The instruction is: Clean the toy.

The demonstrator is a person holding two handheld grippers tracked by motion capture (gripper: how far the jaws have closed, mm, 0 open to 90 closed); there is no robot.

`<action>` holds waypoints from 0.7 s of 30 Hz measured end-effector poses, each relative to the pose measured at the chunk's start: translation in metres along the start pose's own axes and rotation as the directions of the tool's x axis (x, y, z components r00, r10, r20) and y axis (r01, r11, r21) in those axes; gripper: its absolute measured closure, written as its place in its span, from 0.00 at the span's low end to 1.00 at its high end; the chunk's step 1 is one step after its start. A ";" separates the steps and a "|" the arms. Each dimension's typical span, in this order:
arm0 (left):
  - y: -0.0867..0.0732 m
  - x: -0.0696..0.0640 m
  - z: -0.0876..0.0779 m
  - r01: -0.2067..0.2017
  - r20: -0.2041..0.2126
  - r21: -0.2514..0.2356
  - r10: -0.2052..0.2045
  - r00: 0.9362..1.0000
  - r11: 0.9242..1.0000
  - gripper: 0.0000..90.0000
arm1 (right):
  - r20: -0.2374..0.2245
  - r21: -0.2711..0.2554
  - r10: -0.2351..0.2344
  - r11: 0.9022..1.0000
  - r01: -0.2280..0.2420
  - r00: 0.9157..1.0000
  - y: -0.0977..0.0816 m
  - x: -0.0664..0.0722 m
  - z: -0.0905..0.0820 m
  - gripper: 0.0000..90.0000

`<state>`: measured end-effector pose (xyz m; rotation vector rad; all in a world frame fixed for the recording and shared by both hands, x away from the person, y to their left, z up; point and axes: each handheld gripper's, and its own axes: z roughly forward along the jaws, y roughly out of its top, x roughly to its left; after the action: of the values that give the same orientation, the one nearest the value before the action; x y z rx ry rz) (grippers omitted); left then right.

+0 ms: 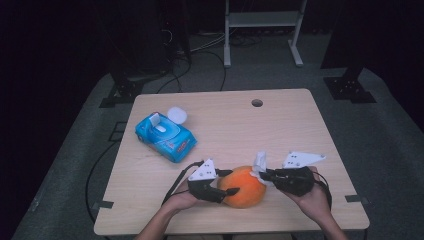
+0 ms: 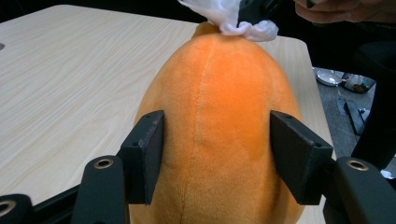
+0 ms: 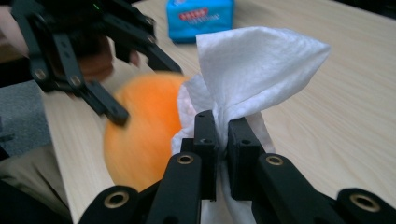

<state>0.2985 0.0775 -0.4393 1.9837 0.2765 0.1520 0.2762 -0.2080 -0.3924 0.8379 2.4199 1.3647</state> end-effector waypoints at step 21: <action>0.008 -0.010 0.008 -0.013 0.009 -0.011 0.013 1.000 1.000 0.42 | 0.039 0.057 -0.094 0.994 0.092 0.995 0.006 0.011 0.006 0.93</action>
<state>0.2919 0.0651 -0.4347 1.9754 0.2561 0.1523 0.2722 -0.1949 -0.3897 0.7487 2.4420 1.2404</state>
